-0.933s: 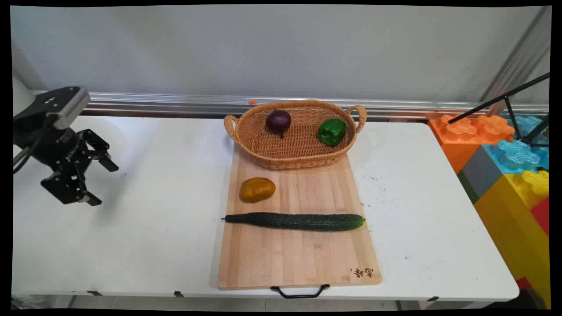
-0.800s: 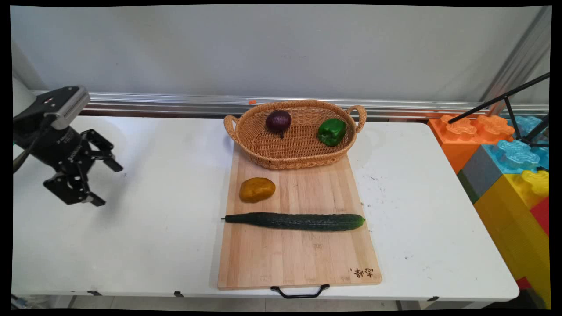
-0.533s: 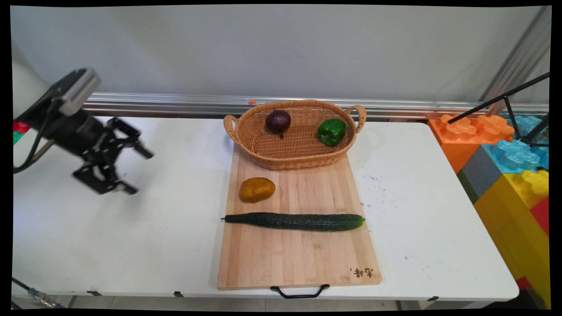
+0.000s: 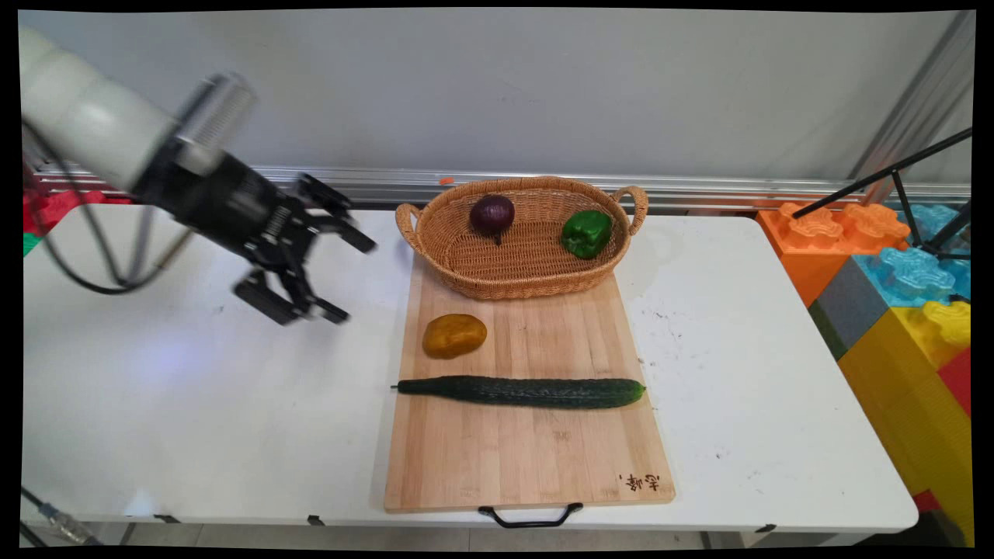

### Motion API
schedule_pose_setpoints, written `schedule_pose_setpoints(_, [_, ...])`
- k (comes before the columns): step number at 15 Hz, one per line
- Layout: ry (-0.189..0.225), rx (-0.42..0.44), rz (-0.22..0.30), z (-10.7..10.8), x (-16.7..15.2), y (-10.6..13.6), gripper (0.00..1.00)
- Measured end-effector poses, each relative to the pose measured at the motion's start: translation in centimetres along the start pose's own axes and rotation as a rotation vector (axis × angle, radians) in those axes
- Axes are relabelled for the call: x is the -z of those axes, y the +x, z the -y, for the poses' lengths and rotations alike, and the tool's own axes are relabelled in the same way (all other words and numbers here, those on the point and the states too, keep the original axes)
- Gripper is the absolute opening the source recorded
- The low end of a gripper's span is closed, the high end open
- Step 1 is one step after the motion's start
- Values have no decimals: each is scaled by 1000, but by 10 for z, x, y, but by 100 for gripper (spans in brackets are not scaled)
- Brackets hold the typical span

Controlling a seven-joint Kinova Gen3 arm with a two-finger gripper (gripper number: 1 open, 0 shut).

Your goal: Pick up the cucumber from the cutting board

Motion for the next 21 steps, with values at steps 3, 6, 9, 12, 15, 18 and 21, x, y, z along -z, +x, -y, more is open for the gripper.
schedule_pose_setpoints(3, [-44,-17,22,9,-41,14,100])
schedule_pose_setpoints(6, [-93,-1,49,11,-92,21,100])
schedule_pose_setpoints(9, [-128,27,69,14,-138,20,100])
schedule_pose_setpoints(12, [-139,44,75,20,-173,22,100])
schedule_pose_setpoints(15, [-137,59,75,28,-199,24,100])
schedule_pose_setpoints(18, [-138,73,81,32,-218,25,100])
schedule_pose_setpoints(21, [-142,85,92,35,-234,25,100])
